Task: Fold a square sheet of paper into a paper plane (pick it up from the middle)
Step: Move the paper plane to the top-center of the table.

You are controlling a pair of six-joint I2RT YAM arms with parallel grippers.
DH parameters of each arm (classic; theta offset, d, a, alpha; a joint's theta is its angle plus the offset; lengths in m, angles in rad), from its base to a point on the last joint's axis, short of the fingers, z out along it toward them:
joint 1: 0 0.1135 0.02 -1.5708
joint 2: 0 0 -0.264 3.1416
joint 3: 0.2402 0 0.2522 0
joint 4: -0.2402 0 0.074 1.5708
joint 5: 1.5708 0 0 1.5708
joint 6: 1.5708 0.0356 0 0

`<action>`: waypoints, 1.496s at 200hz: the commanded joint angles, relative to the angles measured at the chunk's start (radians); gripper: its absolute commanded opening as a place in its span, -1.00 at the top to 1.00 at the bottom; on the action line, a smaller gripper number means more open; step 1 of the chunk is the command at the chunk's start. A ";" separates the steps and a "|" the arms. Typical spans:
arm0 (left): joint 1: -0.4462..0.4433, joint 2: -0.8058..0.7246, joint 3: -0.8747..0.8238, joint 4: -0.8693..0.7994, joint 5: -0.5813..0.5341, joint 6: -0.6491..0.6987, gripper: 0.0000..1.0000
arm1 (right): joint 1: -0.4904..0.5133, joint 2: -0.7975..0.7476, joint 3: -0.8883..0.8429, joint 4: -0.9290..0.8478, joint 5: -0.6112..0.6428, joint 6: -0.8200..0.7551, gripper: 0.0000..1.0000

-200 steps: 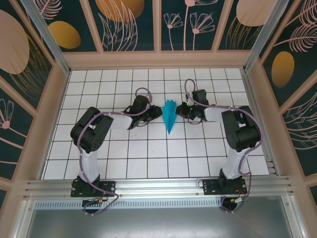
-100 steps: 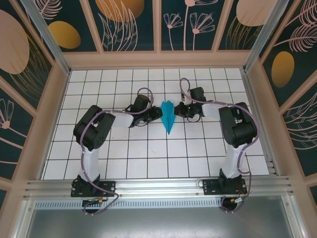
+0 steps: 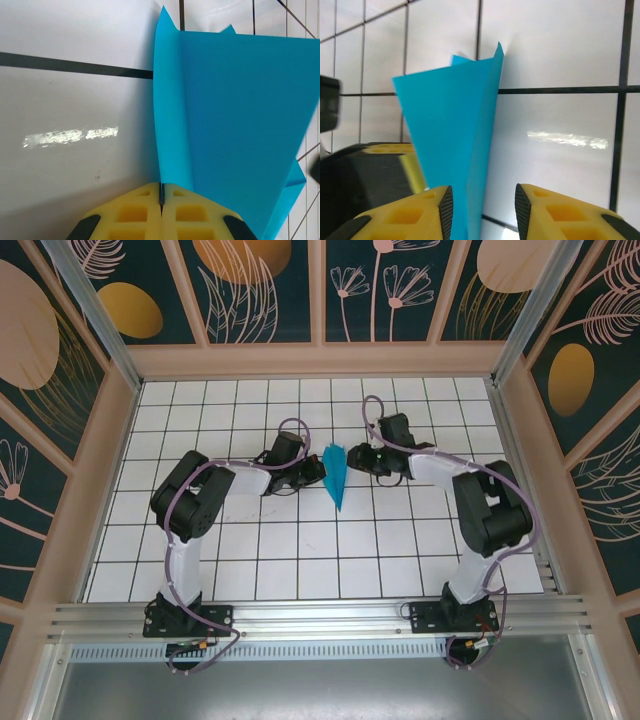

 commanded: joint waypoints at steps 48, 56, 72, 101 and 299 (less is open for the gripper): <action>0.005 0.003 -0.008 0.028 0.022 -0.013 0.95 | 0.203 -0.017 0.031 -0.109 0.273 0.056 0.13; 0.005 0.002 -0.008 0.030 0.024 -0.014 0.96 | 0.216 -0.002 0.045 -0.118 0.283 0.051 0.14; 0.004 0.003 -0.009 0.032 0.029 -0.015 0.97 | 0.226 0.035 0.078 -0.145 0.314 0.050 0.18; 0.005 0.001 -0.012 0.036 0.034 -0.018 0.96 | 0.234 0.081 0.119 -0.156 0.325 0.037 0.28; 0.005 0.017 0.001 -0.012 0.006 -0.019 0.96 | 0.210 0.116 0.154 -0.218 0.395 0.020 0.00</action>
